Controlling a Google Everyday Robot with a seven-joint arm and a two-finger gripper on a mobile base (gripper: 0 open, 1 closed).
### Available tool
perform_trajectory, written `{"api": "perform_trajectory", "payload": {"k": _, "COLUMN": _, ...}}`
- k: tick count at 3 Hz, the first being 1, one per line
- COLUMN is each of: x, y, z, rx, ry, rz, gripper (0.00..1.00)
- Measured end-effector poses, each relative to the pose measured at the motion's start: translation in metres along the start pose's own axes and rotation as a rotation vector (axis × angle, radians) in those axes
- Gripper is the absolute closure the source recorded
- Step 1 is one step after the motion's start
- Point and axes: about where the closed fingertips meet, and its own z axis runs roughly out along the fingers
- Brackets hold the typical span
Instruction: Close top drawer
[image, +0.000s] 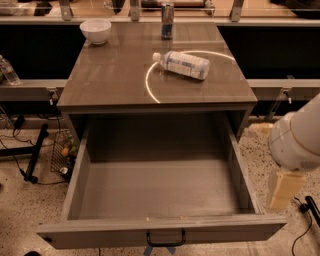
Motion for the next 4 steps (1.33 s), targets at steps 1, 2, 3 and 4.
{"api": "perform_trajectory", "payload": {"k": 1, "x": 0.012, "y": 0.021, "z": 0.040, "rx": -0.048, "ry": 0.000, "rz": -0.033, "gripper": 0.00}}
{"api": "perform_trajectory", "payload": {"k": 2, "x": 0.013, "y": 0.046, "z": 0.072, "rx": -0.094, "ry": -0.027, "rz": -0.048, "gripper": 0.00}}
{"api": "perform_trajectory", "payload": {"k": 3, "x": 0.008, "y": 0.070, "z": 0.111, "rx": -0.130, "ry": -0.074, "rz": -0.043, "gripper": 0.00}}
{"api": "perform_trajectory", "payload": {"k": 4, "x": 0.003, "y": 0.079, "z": 0.130, "rx": -0.141, "ry": -0.100, "rz": -0.038, "gripper": 0.00}}
